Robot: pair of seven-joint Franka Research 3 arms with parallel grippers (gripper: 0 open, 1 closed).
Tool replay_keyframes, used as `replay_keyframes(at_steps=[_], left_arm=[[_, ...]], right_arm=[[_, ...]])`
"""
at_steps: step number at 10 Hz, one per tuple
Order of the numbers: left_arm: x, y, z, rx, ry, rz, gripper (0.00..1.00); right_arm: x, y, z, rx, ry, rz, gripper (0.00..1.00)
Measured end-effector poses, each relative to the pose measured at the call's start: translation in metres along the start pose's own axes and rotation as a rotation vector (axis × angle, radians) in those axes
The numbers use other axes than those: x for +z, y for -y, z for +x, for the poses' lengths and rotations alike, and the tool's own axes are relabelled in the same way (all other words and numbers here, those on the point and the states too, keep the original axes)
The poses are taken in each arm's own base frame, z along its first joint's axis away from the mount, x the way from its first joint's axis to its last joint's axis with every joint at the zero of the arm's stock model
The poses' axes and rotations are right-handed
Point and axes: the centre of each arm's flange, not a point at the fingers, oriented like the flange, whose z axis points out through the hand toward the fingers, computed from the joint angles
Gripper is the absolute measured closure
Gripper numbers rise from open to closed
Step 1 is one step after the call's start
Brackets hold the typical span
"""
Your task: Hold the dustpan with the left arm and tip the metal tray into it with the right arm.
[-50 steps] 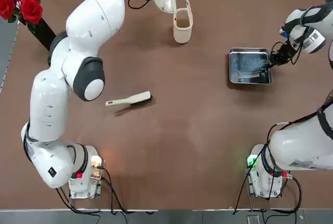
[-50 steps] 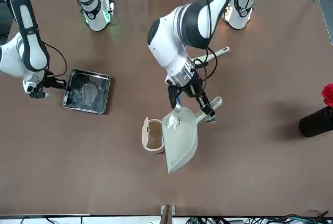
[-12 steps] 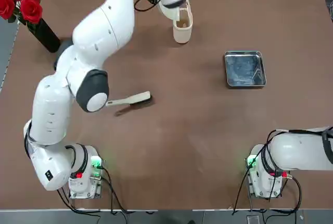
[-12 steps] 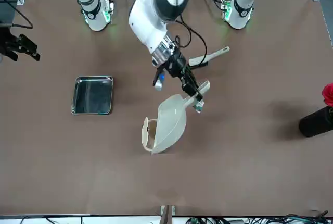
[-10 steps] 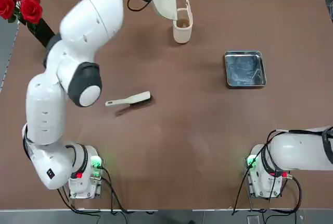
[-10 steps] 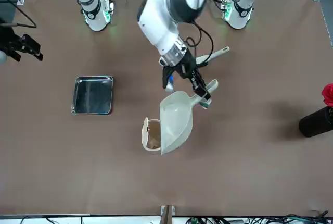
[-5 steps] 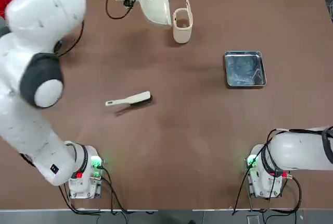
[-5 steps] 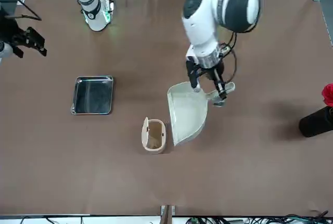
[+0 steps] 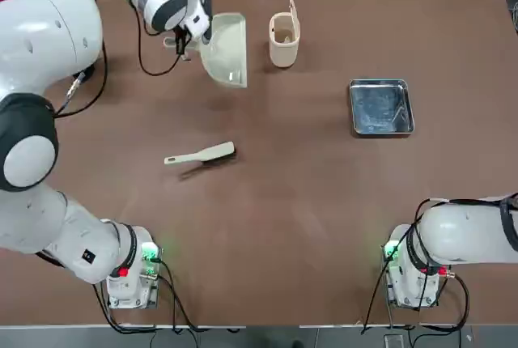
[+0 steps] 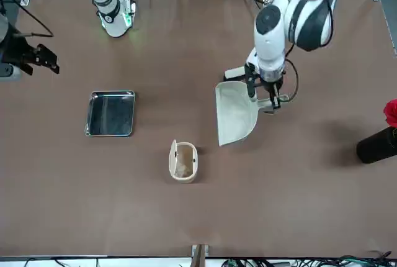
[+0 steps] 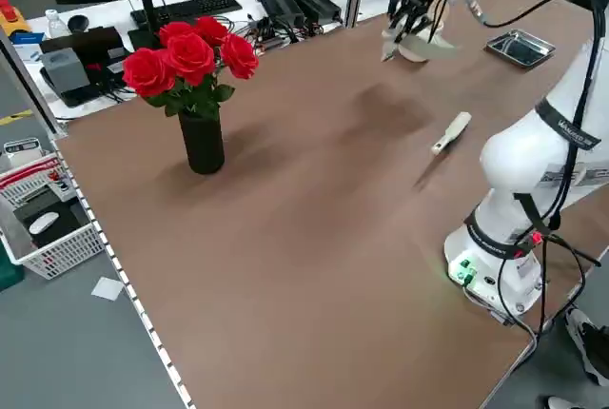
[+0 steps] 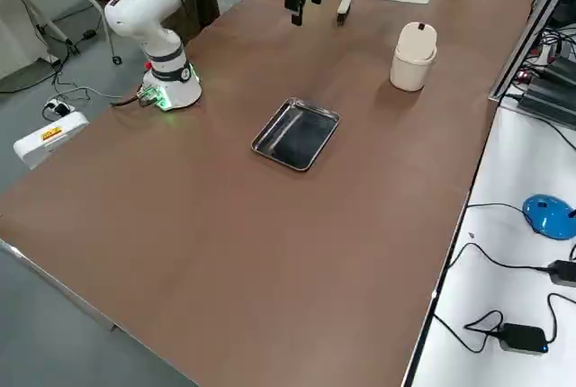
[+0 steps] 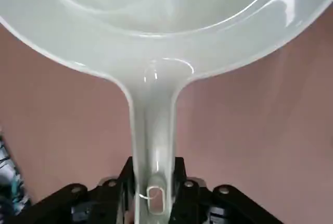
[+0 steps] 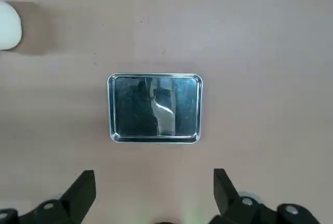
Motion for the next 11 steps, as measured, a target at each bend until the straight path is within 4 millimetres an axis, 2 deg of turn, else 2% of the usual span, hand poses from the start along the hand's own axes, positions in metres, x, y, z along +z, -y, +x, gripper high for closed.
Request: replay_keyframes(at_steps=[2, 4, 6, 8, 11], left_arm=[[0.041, -0.010, -0.014, 0.028, -0.011, -0.032, 0.67], [0.069, -0.024, -0.012, 0.045, -0.021, -0.049, 0.67], [0.087, -0.034, -0.010, 0.057, -0.016, -0.074, 0.67], [0.097, -0.038, -0.007, 0.058, -0.019, -0.084, 0.67], [0.118, -0.049, 0.004, -0.032, -0.006, -0.115, 0.67]], right_arm=[[0.001, -0.027, -0.003, 0.049, 0.001, 0.007, 0.00], [-0.006, -0.036, -0.008, 0.061, -0.012, 0.010, 0.00], [-0.012, -0.024, -0.010, 0.009, -0.023, 0.006, 0.00], [-0.014, -0.007, -0.010, -0.028, -0.028, 0.000, 0.00], [-0.014, -0.004, -0.010, -0.045, -0.025, -0.001, 0.00]])
